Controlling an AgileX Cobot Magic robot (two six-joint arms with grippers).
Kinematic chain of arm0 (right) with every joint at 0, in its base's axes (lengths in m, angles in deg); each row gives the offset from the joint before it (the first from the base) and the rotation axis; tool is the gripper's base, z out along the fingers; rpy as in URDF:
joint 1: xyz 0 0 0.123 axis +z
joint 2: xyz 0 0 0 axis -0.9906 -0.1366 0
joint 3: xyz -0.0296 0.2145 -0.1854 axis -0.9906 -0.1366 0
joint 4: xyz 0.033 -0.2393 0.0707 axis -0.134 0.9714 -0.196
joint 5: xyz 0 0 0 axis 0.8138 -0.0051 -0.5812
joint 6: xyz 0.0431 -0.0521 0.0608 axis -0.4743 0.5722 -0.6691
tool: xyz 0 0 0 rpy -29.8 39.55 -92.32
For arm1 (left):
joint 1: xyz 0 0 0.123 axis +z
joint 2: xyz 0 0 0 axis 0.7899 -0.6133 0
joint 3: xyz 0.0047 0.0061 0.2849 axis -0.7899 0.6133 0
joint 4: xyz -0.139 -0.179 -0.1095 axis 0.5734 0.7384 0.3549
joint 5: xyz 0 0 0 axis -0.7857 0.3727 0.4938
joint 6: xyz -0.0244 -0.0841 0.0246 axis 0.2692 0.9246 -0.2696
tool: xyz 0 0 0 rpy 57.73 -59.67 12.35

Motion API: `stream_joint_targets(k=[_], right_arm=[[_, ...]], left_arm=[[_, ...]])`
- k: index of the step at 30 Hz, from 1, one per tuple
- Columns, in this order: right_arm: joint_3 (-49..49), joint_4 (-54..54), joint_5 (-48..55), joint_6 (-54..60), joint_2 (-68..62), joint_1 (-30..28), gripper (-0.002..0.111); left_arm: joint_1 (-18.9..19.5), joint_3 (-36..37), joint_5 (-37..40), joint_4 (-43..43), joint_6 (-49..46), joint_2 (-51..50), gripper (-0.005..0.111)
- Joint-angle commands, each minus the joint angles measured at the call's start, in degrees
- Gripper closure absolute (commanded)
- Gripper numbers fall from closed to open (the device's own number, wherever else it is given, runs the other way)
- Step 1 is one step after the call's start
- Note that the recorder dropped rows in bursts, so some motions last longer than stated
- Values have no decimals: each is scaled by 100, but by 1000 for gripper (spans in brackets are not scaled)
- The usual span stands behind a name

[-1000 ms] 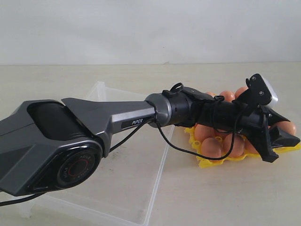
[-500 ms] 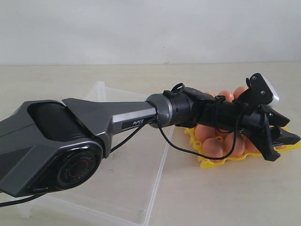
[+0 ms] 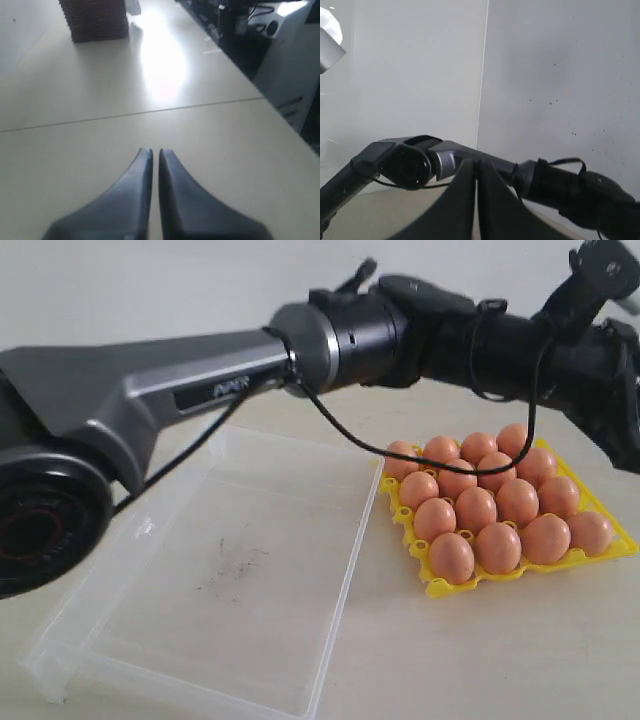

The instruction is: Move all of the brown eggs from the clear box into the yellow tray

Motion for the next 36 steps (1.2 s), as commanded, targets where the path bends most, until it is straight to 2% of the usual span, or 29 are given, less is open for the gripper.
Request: stream_joint_targets(k=[1,4,6,10,15,16,17,19,21,25,29,32,36], right_arm=[[-7,-13,-2,60,34,-10,108],[-7,-13,-2,71,34,-10,108],[-7,-13,-2,71,34,-10,108],[-7,-13,-2,71,34,-10,108],[-7,-13,-2,95,34,-10,108],[-7,-13,-2,95,34,-10,108],[-7,-13,-13,96,34,-10,108],[-7,-13,-23,96,34,-10,108],[-7,-13,-23,96,34,-10,108],[-7,-13,-60,121,34,-10,108],[-7,-13,-83,121,34,-10,108],[-7,-13,-95,121,34,-10,108],[-7,-13,-162,121,34,-10,108]], left_arm=[[-84,-1,-552,-2627,2051,616,103],[-116,-1,-458,-4528,3798,899,103],[-151,-1,-251,-5500,4607,1019,103],[-175,-1,23,-6270,5194,1132,103],[-214,-1,-102,-6880,6192,1233,103],[-214,-1,-115,-7181,6584,1258,103],[-214,-1,24,-8054,7643,1319,103],[-327,-1,570,-9074,8289,1398,103],[-493,-1,1057,-9682,8332,1481,103],[-603,117,1093,-10135,9147,1820,103],[-661,850,1119,-10445,9674,2682,103],[-885,1838,1119,-11525,10556,3695,103],[-940,2892,1108,-11974,10921,4592,103]])
